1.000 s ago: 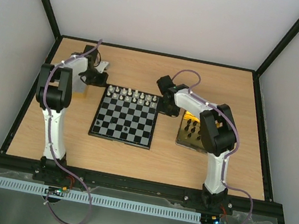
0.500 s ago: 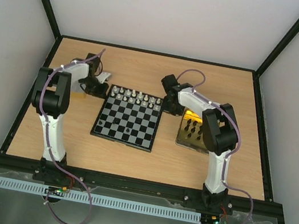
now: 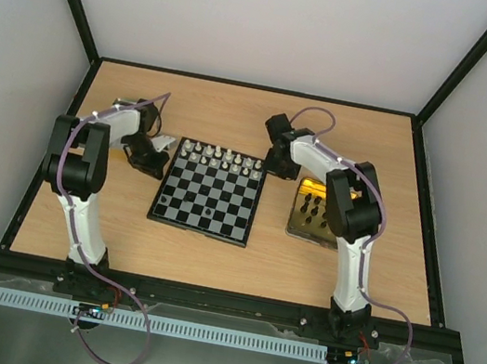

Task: Set up the chess pieces on the board
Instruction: Move the chessboard to the center of the board.

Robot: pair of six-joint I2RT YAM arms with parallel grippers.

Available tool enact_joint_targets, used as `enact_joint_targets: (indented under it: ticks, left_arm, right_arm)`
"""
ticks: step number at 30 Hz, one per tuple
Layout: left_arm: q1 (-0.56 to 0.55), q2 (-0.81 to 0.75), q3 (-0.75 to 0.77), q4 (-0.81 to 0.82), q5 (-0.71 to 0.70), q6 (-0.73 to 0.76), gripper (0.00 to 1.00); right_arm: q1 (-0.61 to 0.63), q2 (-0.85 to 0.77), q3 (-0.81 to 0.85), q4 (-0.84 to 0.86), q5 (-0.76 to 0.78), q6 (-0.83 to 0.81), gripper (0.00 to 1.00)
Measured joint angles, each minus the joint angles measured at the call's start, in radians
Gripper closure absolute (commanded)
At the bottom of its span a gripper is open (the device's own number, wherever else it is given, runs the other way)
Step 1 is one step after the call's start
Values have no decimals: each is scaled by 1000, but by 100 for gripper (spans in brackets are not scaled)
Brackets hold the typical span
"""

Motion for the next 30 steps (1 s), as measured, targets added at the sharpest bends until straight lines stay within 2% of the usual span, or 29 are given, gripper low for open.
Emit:
enact_joint_targets:
  ticks: [9,18,30]
  left_arm:
    - [-14,-26,-27,-40,7,44,98]
    - [-84,-53,-85,-47,18,53,98]
    - [-106,-53,-85,-47,18,49,98]
  right_arm:
    - [0,40,63,8,-34,0,98]
    - [-4,42,65,10,-55,2,98]
    - [-6,42,66,8,-57,2,98]
